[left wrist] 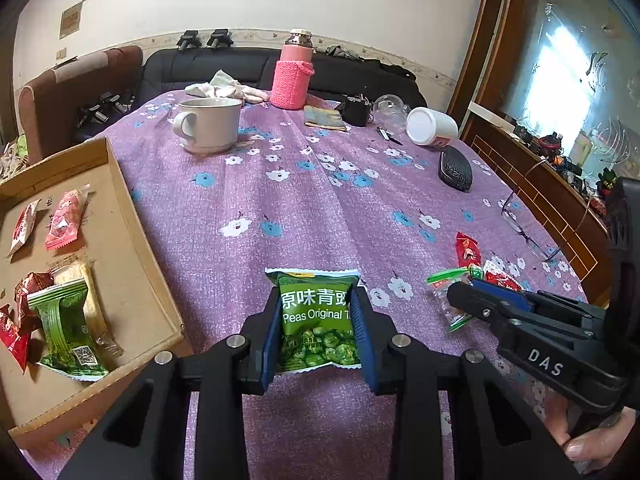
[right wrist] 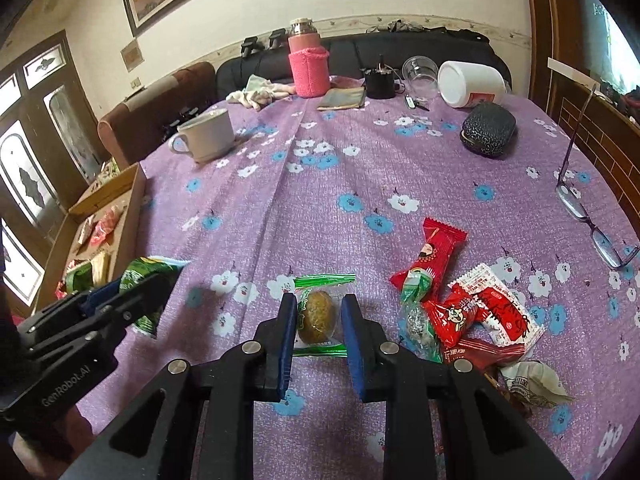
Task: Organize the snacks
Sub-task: 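Grasp the small round green-wrapped snack with the right gripper, then carry the pea bag and round snack into the box tray and release both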
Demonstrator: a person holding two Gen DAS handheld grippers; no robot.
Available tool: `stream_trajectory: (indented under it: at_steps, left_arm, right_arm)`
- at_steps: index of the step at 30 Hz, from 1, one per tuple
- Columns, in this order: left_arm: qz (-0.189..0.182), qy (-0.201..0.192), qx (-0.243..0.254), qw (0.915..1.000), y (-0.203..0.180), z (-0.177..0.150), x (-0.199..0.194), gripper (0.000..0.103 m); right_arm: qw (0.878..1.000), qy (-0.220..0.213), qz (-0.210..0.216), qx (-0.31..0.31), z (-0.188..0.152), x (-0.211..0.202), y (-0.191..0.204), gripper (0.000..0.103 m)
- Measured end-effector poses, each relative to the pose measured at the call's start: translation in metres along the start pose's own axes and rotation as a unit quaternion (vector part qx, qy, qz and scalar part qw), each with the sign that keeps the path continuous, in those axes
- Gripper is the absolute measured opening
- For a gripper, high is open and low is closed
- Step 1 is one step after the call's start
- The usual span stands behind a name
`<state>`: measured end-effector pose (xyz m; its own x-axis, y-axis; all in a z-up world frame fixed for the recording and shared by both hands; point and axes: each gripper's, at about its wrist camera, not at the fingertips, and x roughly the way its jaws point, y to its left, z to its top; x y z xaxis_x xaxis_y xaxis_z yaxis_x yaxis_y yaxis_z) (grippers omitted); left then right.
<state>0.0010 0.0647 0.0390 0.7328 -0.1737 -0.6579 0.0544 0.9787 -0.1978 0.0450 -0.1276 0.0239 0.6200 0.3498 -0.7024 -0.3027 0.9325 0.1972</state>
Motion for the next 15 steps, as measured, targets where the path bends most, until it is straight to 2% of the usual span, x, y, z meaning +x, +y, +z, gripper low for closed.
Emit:
stream_trajectory:
  at_steps: [8,15]
  left_arm:
    - [0.006,-0.003,-0.002,1.0,0.001,0.0,-0.004,0.032]
    - [0.0,-0.014,-0.005,0.9999,0.0,0.003,-0.023,0.032]
  right_arm:
    - [1.0,-0.01,0.018,0.009,0.001,-0.005,-0.001,0.024]
    - [0.999,-0.013,0.029,0.014,0.002,-0.006,-0.002,0.024]
